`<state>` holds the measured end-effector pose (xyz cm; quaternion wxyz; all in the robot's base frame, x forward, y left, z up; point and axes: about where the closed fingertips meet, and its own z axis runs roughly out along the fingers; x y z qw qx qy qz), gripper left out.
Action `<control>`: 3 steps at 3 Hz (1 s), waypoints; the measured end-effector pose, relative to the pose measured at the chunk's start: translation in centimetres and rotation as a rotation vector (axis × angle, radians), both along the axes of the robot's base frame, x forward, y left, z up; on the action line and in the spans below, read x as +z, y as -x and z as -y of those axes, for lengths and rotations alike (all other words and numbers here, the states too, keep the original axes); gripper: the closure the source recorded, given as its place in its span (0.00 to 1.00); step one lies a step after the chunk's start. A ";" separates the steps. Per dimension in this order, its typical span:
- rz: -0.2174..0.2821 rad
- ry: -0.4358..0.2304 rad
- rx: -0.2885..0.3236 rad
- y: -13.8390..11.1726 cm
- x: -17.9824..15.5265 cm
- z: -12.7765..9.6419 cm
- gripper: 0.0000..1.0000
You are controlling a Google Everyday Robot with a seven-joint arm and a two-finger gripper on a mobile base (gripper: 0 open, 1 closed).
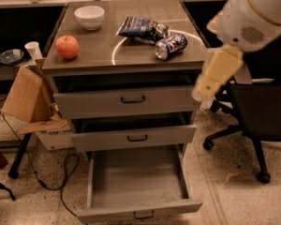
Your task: Place apple into bottom drawer
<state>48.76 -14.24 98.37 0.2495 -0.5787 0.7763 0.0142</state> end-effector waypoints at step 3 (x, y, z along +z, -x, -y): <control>0.006 -0.352 -0.036 -8.9 0.9 -20.3 0.00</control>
Offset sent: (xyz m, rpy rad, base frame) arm 0.1149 0.2185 0.0039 0.4447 0.0140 -0.0612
